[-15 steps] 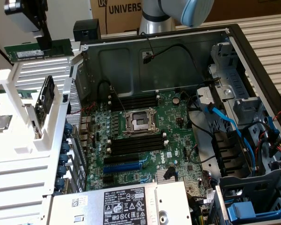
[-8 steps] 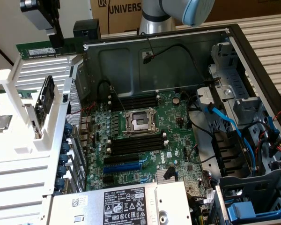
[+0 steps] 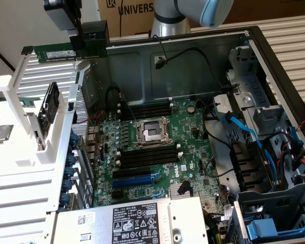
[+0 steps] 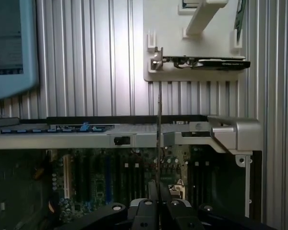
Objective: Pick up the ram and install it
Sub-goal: 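Pick up the ram and move it above insertion slot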
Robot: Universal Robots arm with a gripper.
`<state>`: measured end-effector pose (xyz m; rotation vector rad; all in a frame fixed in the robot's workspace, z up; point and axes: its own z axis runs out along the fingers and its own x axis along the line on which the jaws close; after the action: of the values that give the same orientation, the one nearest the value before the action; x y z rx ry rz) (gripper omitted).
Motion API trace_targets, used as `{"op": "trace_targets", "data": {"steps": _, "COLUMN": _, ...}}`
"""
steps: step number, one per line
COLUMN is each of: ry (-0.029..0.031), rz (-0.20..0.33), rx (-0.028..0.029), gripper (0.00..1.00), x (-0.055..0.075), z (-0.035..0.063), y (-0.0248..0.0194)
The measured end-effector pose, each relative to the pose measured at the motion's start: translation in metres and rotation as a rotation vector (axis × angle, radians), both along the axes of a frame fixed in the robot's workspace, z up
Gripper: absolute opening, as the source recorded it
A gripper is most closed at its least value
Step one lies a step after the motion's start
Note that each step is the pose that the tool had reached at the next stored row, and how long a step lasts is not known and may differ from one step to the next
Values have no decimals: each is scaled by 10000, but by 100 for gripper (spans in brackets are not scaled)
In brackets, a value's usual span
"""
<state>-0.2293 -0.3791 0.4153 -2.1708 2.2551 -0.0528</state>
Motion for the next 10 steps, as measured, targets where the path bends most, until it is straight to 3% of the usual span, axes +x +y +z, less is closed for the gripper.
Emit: {"op": "trace_targets", "data": {"steps": 10, "ry": 14, "rz": -3, "rx": 1, "gripper": 13, "x": 364, "z": -4, "y": -3}}
